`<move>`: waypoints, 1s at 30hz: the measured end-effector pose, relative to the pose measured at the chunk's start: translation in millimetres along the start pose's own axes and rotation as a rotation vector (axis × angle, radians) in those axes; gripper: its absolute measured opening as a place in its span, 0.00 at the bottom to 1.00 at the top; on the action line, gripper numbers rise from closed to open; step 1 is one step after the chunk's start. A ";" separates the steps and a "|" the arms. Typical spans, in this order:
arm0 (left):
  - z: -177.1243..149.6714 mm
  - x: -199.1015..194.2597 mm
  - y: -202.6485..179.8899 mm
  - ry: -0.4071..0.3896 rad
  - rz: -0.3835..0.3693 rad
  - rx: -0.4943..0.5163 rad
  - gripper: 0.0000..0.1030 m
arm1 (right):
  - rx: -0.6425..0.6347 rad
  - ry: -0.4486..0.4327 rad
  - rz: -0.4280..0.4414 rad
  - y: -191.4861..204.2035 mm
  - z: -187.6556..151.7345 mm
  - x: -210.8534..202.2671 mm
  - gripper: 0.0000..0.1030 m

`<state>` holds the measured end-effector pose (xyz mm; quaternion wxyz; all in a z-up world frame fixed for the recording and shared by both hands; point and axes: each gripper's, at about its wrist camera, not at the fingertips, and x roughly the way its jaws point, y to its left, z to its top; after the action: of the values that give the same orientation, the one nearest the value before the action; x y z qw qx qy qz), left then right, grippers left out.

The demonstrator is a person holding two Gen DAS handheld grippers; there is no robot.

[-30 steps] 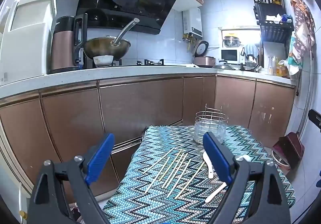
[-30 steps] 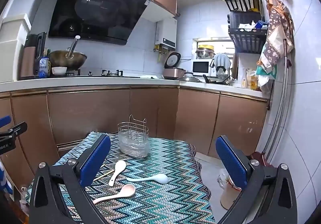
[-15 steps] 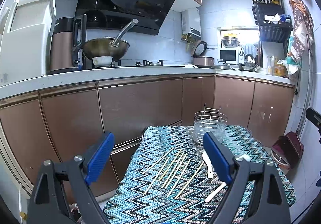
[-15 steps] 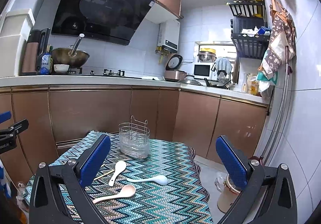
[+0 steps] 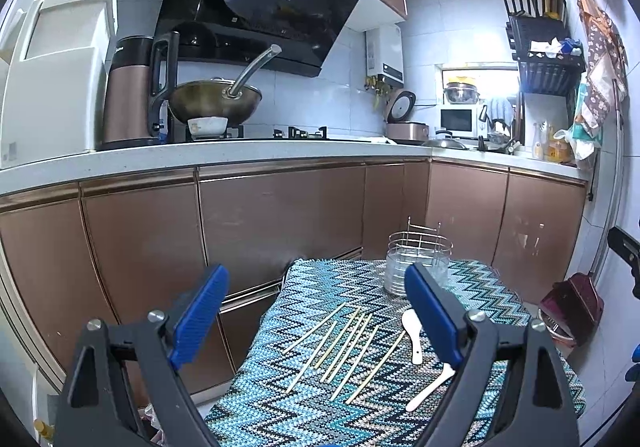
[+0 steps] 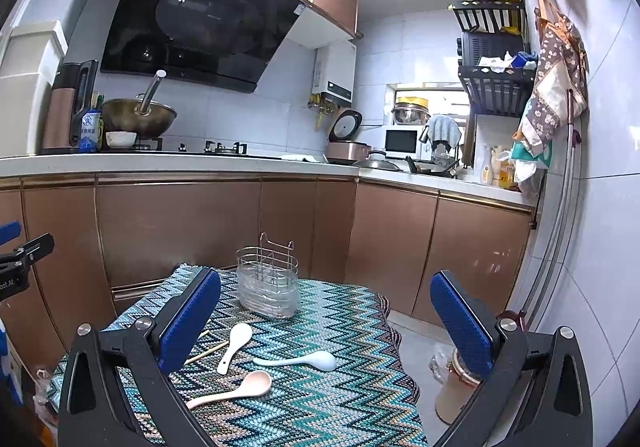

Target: Organize utensils

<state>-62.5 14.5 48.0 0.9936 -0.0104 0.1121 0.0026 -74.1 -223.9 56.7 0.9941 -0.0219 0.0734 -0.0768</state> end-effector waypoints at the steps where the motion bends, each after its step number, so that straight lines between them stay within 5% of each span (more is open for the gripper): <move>1: 0.5 -0.2 1.0 -0.002 0.002 -0.003 0.87 | 0.005 -0.006 0.007 0.1 0.1 -0.8 1.00; 11: 1.3 2.9 4.2 -0.019 0.029 -0.006 0.87 | -0.026 -0.032 0.033 5.2 1.0 -4.8 1.00; 17: -0.9 11.0 1.9 -0.012 0.040 0.006 0.87 | 0.062 -0.023 0.043 -2.2 -0.5 1.6 1.00; 30: -1.9 71.3 25.7 0.159 -0.027 -0.011 0.87 | 0.093 0.182 0.135 -23.6 -42.3 67.2 1.00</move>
<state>6.4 40.4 29.7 0.9815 -0.0174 0.1906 -0.0109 -18.2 -259.1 6.6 0.9862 0.0364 0.1611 -0.0146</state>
